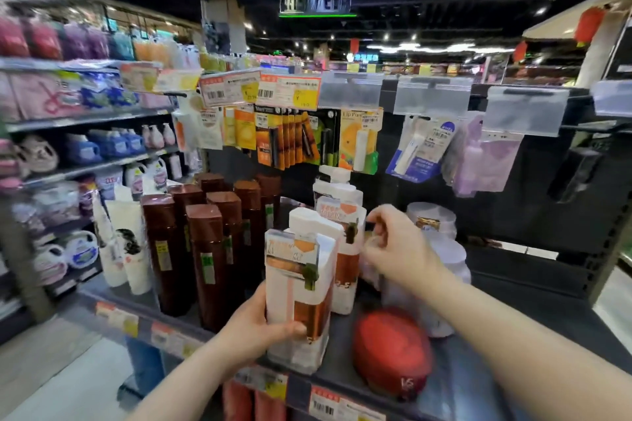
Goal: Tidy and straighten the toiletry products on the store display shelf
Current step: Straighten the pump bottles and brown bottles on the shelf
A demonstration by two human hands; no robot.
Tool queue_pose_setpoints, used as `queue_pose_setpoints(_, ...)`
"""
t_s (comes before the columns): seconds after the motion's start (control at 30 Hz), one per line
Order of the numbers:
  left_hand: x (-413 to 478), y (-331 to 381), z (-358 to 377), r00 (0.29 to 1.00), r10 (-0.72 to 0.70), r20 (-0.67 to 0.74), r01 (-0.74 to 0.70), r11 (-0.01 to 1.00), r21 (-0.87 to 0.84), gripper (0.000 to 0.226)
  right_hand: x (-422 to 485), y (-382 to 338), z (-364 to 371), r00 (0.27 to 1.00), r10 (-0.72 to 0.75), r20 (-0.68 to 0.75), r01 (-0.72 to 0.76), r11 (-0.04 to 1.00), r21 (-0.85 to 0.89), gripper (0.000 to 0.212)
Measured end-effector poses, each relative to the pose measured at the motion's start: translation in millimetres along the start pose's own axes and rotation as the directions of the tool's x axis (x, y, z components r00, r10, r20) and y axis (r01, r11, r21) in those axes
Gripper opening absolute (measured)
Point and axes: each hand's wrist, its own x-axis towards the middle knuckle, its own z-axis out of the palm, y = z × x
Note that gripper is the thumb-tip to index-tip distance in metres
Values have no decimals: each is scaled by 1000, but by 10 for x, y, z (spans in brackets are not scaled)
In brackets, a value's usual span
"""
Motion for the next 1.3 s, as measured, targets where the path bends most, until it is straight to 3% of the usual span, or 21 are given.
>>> queue_pose_setpoints(0.07,12,2,41,1000,0,19,1,1000,-7,72,225,-19,-74,998,65,12,-65,998,18,57)
queue_pose_setpoints(0.13,19,-6,75,1000,-4,30,4,1000,-21,68,397,-30,-83,975,139,172,-133,990,-47,93)
queue_pose_setpoints(0.17,22,-11,83,1000,-6,28,6,1000,-20,66,456,-49,-75,958,141,250,-133,990,-47,98)
queue_pose_setpoints(0.27,24,-17,76,999,-2,40,3,1000,-13,64,561,-49,-24,910,119,397,-120,992,-23,92)
queue_pose_setpoints(0.5,36,-28,70,998,12,54,-11,1000,-23,75,666,4,31,837,227,498,-285,958,42,88)
queue_pose_setpoints(0.7,53,-45,62,998,15,56,-13,1000,-28,85,698,-87,226,835,180,520,-243,968,56,84)
queue_pose_setpoints(0.93,46,-60,67,998,25,60,-25,1000,-12,84,750,-60,155,845,177,505,-175,983,-51,81)
queue_pose_setpoints(1.17,17,-64,90,1000,-22,6,23,999,-22,88,701,-112,154,847,135,514,-128,991,-49,62)
queue_pose_setpoints(1.3,-116,119,102,996,46,-80,-45,999,11,86,618,-44,-208,932,45,359,-15,996,-85,71)
